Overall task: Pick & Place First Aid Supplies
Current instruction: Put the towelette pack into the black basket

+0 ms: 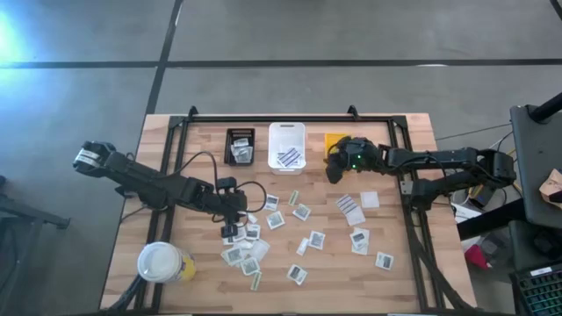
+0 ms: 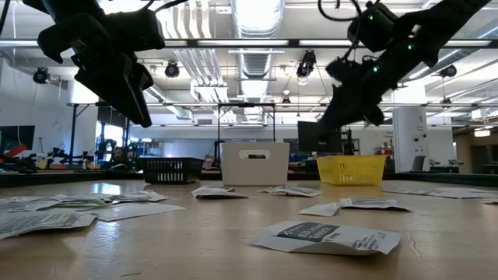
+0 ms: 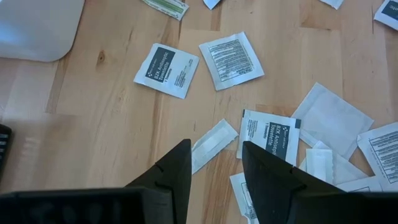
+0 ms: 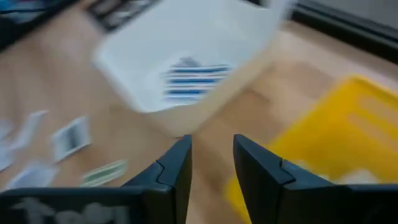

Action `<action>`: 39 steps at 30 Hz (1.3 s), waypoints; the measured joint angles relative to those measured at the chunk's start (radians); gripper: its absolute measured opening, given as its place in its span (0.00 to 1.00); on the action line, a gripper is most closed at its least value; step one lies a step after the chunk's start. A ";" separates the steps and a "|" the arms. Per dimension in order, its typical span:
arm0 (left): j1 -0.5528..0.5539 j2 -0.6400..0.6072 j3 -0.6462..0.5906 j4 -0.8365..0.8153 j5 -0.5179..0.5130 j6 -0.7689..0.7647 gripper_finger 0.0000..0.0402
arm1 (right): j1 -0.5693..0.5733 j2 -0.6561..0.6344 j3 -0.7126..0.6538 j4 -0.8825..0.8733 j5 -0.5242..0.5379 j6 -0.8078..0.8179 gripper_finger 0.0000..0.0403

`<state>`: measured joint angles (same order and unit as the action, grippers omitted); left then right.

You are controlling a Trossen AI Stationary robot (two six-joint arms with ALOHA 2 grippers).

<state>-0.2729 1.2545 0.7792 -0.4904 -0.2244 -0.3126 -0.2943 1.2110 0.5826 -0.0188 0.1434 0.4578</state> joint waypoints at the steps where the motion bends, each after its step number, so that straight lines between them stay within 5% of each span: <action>1: 0.000 0.000 0.000 0.000 0.001 0.000 0.34 | 0.014 0.000 0.010 -0.001 -0.018 -0.006 0.27; 10: 0.000 0.000 0.000 0.000 0.042 -0.014 0.34 | 0.217 0.000 0.062 -0.007 -0.020 -0.085 0.20; 19: 0.000 0.000 0.000 -0.013 0.201 -0.152 0.34 | 0.396 0.000 0.073 -0.007 0.115 -0.091 0.17; 30: -0.062 0.003 -0.046 -0.081 0.244 -0.557 0.34 | 0.412 0.000 0.071 -0.007 0.128 -0.065 0.16; 39: -0.080 0.003 -0.031 -0.085 0.268 -0.620 0.34 | 0.412 0.000 0.070 -0.007 0.128 -0.065 0.16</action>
<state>-0.3534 1.2579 0.7480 -0.5755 0.0434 -0.9325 0.1177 1.2110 0.6525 -0.0261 0.2716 0.3927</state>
